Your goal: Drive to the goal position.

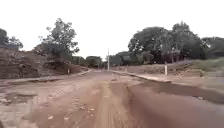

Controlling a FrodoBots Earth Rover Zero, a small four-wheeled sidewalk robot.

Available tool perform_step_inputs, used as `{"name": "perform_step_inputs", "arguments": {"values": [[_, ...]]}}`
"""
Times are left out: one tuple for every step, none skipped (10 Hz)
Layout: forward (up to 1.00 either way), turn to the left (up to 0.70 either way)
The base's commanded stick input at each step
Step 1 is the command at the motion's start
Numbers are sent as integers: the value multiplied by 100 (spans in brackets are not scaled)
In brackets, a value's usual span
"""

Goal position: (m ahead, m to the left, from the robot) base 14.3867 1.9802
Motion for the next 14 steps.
{"name": "perform_step_inputs", "arguments": {"values": [[100,0],[100,0],[100,0],[100,0],[100,0],[100,0],[100,0],[100,0],[100,0],[100,0],[100,0],[100,0],[100,0],[100,0]]}}
